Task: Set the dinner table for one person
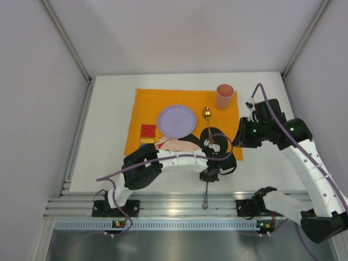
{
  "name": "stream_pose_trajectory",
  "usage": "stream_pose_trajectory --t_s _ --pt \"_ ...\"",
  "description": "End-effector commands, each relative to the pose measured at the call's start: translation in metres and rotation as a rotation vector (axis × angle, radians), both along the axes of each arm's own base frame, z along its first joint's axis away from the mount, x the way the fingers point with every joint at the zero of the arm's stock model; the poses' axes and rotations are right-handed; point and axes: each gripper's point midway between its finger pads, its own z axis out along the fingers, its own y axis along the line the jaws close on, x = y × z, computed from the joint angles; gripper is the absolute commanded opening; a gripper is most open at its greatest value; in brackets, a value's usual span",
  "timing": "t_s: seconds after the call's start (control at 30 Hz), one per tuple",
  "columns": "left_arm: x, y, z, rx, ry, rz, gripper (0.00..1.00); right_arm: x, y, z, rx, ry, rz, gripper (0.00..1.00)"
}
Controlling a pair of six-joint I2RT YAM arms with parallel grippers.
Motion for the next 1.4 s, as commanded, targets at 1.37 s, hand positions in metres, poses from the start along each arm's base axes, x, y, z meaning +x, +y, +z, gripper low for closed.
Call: stream_pose_trajectory --t_s 1.37 --pt "0.367 0.297 0.085 0.103 -0.298 0.041 0.0 0.02 -0.027 -0.021 -0.121 0.042 -0.214 0.19"
